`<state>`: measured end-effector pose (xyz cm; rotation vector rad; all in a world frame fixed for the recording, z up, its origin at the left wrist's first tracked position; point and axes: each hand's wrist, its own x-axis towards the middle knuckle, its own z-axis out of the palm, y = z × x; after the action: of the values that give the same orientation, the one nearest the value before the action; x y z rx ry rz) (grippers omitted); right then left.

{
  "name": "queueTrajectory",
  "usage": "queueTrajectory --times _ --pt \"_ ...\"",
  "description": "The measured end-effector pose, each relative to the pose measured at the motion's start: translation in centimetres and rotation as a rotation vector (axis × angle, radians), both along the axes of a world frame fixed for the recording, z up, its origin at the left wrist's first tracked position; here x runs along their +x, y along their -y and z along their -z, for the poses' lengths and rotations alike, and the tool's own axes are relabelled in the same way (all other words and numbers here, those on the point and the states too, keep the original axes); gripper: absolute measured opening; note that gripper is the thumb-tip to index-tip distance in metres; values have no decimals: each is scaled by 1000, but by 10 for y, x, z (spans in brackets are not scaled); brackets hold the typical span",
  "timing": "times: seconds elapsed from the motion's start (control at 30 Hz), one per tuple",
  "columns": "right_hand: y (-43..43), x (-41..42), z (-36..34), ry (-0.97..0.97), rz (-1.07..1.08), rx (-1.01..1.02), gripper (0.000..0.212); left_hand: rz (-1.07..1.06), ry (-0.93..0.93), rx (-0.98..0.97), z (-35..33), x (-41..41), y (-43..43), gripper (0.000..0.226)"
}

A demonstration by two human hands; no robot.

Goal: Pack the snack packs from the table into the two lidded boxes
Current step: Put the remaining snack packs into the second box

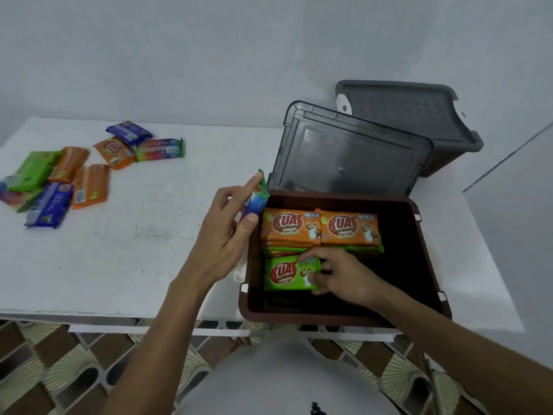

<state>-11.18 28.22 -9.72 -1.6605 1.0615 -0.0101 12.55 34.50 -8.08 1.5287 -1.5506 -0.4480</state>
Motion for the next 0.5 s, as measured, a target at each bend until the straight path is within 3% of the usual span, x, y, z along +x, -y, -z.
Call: queueTrajectory --times 0.2,0.5 --pt "5 6 9 -238 -171 -307 38 24 5 -7 -1 -1 0 49" --pt "10 0 -5 -309 -364 -351 48 71 76 35 -5 1 -2 52"
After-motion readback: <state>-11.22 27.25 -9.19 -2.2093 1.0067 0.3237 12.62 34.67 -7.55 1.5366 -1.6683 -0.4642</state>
